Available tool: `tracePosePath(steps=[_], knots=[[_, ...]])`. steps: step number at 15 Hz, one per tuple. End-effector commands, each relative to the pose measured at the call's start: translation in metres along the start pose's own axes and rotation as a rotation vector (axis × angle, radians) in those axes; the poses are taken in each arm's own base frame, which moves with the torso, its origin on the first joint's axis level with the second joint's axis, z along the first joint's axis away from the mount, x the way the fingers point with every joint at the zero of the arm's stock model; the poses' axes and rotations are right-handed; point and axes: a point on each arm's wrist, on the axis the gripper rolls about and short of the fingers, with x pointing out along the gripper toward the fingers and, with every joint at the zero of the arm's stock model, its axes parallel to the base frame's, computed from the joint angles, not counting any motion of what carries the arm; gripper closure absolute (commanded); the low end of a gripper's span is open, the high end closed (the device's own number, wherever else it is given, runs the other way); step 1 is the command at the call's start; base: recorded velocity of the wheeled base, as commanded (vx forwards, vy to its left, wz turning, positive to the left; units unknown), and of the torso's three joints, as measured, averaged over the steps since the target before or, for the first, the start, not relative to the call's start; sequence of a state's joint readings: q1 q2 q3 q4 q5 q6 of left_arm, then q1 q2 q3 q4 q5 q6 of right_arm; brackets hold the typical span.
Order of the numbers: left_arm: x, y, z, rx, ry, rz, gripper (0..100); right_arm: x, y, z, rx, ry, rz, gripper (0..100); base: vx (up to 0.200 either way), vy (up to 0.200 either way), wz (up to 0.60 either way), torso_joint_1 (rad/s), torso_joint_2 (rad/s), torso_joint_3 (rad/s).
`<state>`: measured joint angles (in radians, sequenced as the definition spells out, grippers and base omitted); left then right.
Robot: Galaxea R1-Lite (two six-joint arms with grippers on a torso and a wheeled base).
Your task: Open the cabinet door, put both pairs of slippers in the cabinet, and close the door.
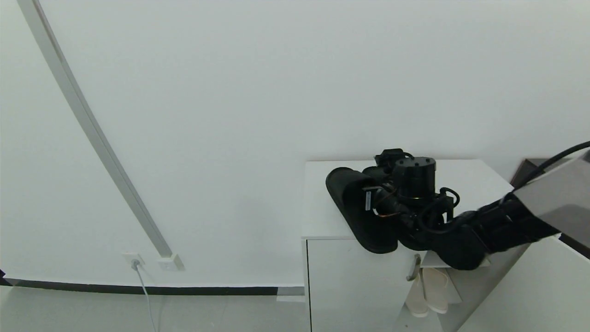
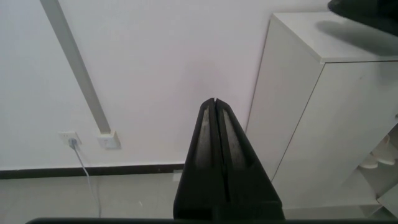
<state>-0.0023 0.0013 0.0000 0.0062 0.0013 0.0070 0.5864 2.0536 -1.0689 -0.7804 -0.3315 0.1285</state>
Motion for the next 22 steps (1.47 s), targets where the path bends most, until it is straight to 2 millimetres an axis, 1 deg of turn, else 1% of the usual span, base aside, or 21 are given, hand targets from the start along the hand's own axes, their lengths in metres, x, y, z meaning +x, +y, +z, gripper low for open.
tracePosePath(steps=[1,2,4,5,6,8,9,12,20,22], knots=[[0.0,0.0,0.0,-0.002,0.0,0.001,100,-0.07,-0.007,0.028,0.014,-0.057,0.124,100,0.0,0.0,0.0,0.0,0.0,0.0],[0.0,0.0,0.0,-0.004,-0.001,0.0,100,-0.086,-0.007,0.029,0.013,-0.057,0.155,100,0.0,0.0,0.0,0.0,0.0,0.0],[0.0,0.0,0.0,-0.002,0.0,0.001,100,-0.112,-0.008,0.023,0.002,-0.036,0.201,100,0.0,0.0,0.0,0.0,0.0,0.0],[0.0,0.0,0.0,-0.005,-0.001,0.001,100,-0.119,-0.007,0.02,-0.002,-0.027,0.221,100,0.0,0.0,0.0,0.0,0.0,0.0],[0.0,0.0,0.0,-0.009,0.0,0.003,100,-0.139,-0.005,0.011,-0.012,-0.002,0.273,100,0.0,0.0,0.0,0.0,0.0,0.0],[0.0,0.0,0.0,-0.01,-0.003,0.001,100,-0.152,-0.009,0.013,-0.012,-0.007,0.319,100,0.0,0.0,0.0,0.0,0.0,0.0],[0.0,0.0,0.0,-0.01,0.0,0.003,100,-0.154,-0.01,0.012,-0.014,-0.001,0.321,100,0.0,0.0,0.0,0.0,0.0,0.0],[0.0,0.0,0.0,-0.013,-0.001,0.0,100,-0.153,-0.009,0.011,-0.019,0.008,0.321,100,0.0,0.0,0.0,0.0,0.0,0.0],[0.0,0.0,0.0,-0.015,-0.003,0.0,100,-0.149,-0.006,0.01,-0.024,0.014,0.326,100,-0.2,0.0,0.0,0.002,0.0,0.002],[0.0,0.0,0.0,-0.013,-0.001,0.001,100,-0.139,-0.004,0.008,-0.032,0.022,0.314,100,-0.2,0.0,0.0,0.0,0.0,0.007]])
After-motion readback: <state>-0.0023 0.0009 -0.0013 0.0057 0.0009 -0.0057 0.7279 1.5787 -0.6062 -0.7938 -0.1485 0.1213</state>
